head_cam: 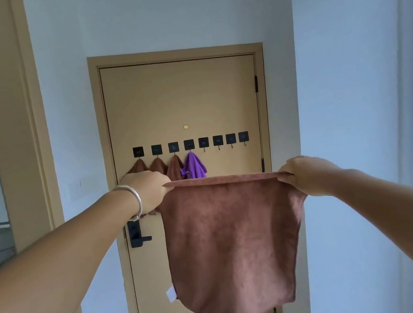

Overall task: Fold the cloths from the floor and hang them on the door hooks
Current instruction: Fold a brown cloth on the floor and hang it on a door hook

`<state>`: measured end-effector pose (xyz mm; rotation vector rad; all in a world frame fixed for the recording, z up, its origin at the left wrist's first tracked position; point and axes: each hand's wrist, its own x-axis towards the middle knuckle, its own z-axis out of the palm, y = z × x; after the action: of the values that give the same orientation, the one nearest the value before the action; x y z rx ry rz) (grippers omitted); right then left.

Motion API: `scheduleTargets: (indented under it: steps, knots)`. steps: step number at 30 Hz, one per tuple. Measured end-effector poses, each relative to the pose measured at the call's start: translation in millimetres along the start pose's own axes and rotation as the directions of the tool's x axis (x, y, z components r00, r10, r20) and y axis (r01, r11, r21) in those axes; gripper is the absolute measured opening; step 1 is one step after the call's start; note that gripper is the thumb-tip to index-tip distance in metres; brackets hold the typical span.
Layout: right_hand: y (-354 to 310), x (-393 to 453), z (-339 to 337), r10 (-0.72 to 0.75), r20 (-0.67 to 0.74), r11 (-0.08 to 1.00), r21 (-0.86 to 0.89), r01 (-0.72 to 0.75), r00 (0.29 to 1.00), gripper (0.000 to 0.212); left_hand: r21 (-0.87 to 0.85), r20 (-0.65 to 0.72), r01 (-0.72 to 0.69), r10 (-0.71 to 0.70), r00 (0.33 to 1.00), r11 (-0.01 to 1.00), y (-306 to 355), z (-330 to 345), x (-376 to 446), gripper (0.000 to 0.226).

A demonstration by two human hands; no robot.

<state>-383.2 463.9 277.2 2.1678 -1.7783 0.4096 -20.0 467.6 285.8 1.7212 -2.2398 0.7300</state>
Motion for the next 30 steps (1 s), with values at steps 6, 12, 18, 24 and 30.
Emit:
scheduleTargets:
  steps: [6, 12, 18, 24, 30]
  knots:
    - [-0.9, 78.9, 68.3, -0.031, 0.014, 0.999, 0.013, 0.031, 0.999, 0.032, 0.013, 0.076, -0.012, 0.011, 0.997, 1.000, -24.4, 73.7, 47.1, 0.042]
    - [14.0, 168.8, 128.6, -0.097, -0.012, 0.994, 0.041, 0.098, 0.995, 0.028, 0.049, 0.094, 0.022, -0.026, 0.995, 0.999, -42.5, 126.2, 113.2, 0.041]
    - [50.0, 271.2, 153.5, -0.112, -0.057, 0.985, 0.122, 0.119, 0.992, 0.032, 0.063, 0.124, 0.074, -0.081, 0.989, 0.995, -49.0, 151.3, 208.9, 0.039]
    - [77.6, 353.9, 178.2, -0.148, -0.049, 0.982, 0.111, 0.152, 0.988, 0.034, 0.022, 0.135, 0.147, -0.149, 0.980, 0.989, -51.3, 184.9, 284.6, 0.039]
    - [93.0, 414.5, 217.9, -0.156, -0.005, 0.983, 0.097, 0.156, 0.988, 0.033, 0.099, 0.174, 0.099, -0.115, 0.978, 0.990, -53.2, 225.8, 345.1, 0.040]
